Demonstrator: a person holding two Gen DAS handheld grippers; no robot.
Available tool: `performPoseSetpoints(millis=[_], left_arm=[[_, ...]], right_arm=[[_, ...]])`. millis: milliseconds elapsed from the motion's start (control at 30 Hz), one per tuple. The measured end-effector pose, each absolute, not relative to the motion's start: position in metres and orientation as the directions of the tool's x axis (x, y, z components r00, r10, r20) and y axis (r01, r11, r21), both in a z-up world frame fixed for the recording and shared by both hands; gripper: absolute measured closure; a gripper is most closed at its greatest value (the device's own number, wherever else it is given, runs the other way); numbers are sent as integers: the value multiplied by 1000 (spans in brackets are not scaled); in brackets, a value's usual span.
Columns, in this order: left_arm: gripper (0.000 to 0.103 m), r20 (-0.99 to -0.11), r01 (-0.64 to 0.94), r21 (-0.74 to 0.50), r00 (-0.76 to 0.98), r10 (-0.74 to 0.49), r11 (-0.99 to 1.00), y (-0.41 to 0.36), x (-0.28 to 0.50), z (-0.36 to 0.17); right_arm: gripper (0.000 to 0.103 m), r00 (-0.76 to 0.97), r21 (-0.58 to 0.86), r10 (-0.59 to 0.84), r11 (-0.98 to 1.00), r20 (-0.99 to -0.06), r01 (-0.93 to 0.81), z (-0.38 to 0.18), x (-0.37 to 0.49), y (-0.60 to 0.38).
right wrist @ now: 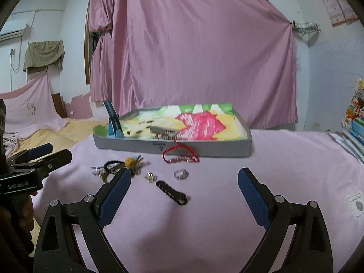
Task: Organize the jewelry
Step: 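Open both tools and pull them back from the tray, then grasp the small white clip with the left tool while the right tool grasps the black beaded bracelet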
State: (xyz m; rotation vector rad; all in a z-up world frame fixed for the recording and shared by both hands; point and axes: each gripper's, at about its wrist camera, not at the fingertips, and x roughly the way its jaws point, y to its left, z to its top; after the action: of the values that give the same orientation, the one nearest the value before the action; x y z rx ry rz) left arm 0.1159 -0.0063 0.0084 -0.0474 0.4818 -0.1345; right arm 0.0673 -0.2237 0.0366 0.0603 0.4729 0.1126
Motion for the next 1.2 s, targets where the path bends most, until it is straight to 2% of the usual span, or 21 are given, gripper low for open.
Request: performPoseSetpoints(millis=[333,433,600,733,900,1200], left_arm=[[2,-573,164,-113,795,-199,980,-4,142,2],[8,-596,185,-86,778,-200,979,-8,148,1],[23,-638,221,-90,736,-227,971,-11,158,-4],[33,-664,253,-99,704,-253,962,-13,164,-7],[38,-674,285,-65,694,-253,956,-17,170,-7],[53,-701,336,-32,664,-261,941,-17,176,-11]], right_arm=[[11,791,143,174,984,-586,-110,28,95,-229],[11,760,144,188,982,-622,-125,24,103,-225],[33,701,121,191,981,-687,-149,18,116,-215],[38,658,132,203,979,-725,-157,13,122,-211],[52,632,167,230,973,-740,-158,9,129,-211],[64,617,204,269,963,-740,-175,9,136,-208]])
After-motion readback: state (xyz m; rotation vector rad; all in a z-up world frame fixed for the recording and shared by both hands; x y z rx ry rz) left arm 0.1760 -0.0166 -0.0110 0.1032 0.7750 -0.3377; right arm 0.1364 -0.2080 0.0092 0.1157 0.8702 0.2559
